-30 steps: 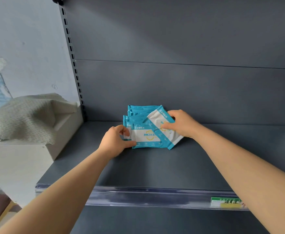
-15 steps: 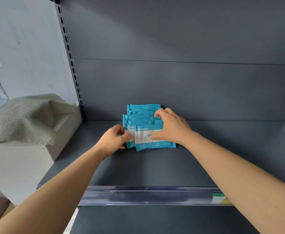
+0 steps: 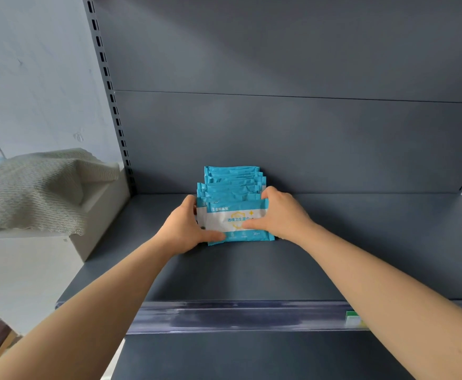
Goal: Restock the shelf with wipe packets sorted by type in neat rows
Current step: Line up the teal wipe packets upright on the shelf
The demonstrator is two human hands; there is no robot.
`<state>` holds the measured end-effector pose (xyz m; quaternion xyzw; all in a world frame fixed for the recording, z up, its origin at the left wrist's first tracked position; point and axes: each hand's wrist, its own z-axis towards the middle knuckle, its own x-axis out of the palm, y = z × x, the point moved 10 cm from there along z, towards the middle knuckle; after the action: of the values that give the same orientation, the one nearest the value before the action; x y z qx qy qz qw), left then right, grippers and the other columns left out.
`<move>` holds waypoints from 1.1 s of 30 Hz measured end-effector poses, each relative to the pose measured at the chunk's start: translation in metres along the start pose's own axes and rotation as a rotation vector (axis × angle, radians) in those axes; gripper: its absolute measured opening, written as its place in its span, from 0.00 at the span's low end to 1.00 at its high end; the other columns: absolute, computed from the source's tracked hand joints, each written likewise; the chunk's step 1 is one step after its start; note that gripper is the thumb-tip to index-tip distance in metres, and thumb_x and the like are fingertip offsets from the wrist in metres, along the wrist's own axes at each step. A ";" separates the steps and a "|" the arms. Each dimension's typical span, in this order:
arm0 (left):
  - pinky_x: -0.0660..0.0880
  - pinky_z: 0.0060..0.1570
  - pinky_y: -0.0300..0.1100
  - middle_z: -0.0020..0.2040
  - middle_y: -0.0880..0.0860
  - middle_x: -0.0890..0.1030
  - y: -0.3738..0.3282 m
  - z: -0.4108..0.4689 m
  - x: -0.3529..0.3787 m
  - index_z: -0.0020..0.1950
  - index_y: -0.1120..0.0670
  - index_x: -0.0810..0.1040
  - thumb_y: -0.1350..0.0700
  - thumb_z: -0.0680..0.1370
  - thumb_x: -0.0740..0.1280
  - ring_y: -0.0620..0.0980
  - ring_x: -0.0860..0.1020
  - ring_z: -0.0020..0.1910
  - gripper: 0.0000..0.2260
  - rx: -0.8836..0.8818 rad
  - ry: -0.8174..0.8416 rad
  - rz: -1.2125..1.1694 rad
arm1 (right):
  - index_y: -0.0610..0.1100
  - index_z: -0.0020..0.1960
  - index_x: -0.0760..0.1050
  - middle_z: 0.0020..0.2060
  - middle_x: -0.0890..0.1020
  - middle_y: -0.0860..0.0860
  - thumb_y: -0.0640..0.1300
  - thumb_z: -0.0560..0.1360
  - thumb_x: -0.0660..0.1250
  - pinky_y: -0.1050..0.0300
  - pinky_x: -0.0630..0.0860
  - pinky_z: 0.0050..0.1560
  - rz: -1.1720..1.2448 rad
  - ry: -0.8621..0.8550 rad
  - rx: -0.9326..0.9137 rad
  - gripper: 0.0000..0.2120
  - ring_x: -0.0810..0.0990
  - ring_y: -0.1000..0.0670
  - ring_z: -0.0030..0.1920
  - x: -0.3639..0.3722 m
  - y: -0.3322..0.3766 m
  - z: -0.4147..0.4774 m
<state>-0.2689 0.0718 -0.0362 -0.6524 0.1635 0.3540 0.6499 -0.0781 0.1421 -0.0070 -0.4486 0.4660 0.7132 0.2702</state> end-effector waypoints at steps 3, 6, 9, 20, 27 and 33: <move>0.71 0.35 0.35 0.50 0.44 0.75 0.001 0.002 -0.003 0.57 0.51 0.66 0.50 0.63 0.81 0.44 0.75 0.46 0.31 -0.007 -0.009 0.060 | 0.45 0.66 0.64 0.58 0.74 0.53 0.57 0.64 0.77 0.56 0.76 0.49 0.102 0.016 -0.022 0.38 0.75 0.53 0.52 0.005 0.005 -0.001; 0.71 0.34 0.36 0.52 0.47 0.75 0.003 0.005 -0.005 0.56 0.52 0.65 0.51 0.65 0.80 0.46 0.75 0.45 0.29 -0.019 -0.032 0.092 | 0.47 0.66 0.62 0.60 0.74 0.52 0.55 0.64 0.77 0.54 0.79 0.50 0.136 0.035 -0.016 0.38 0.76 0.53 0.53 0.009 0.006 0.000; 0.73 0.37 0.40 0.53 0.48 0.75 0.003 0.004 -0.002 0.58 0.52 0.64 0.51 0.66 0.79 0.47 0.75 0.45 0.30 -0.019 -0.021 0.113 | 0.48 0.64 0.63 0.58 0.75 0.53 0.54 0.63 0.77 0.52 0.80 0.49 0.135 0.051 0.004 0.36 0.77 0.53 0.53 0.009 0.004 -0.001; 0.68 0.61 0.49 0.66 0.53 0.72 -0.051 -0.023 -0.033 0.70 0.54 0.68 0.46 0.76 0.67 0.57 0.70 0.63 0.25 0.239 -0.372 0.456 | 0.48 0.68 0.68 0.60 0.76 0.53 0.58 0.73 0.67 0.51 0.76 0.52 -0.168 -0.047 -0.070 0.27 0.76 0.51 0.57 -0.029 0.001 -0.030; 0.72 0.52 0.50 0.53 0.53 0.82 -0.139 -0.040 0.041 0.59 0.54 0.80 0.49 0.75 0.67 0.59 0.78 0.51 0.15 0.560 -0.254 0.639 | 0.46 0.70 0.68 0.68 0.73 0.50 0.53 0.80 0.57 0.50 0.72 0.61 -0.305 -0.100 -0.009 0.21 0.74 0.46 0.63 -0.069 -0.045 -0.076; 0.75 0.41 0.48 0.39 0.52 0.82 -0.215 -0.058 0.129 0.44 0.54 0.83 0.46 0.70 0.62 0.58 0.80 0.40 0.14 0.703 -0.152 0.721 | 0.48 0.74 0.62 0.73 0.66 0.53 0.56 0.81 0.55 0.53 0.68 0.67 -0.348 -0.142 0.078 0.24 0.68 0.50 0.71 -0.113 -0.120 -0.134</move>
<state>-0.0193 0.0696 0.0287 -0.2689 0.4396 0.5259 0.6767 0.1218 0.0744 0.0215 -0.4602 0.3882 0.6671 0.4388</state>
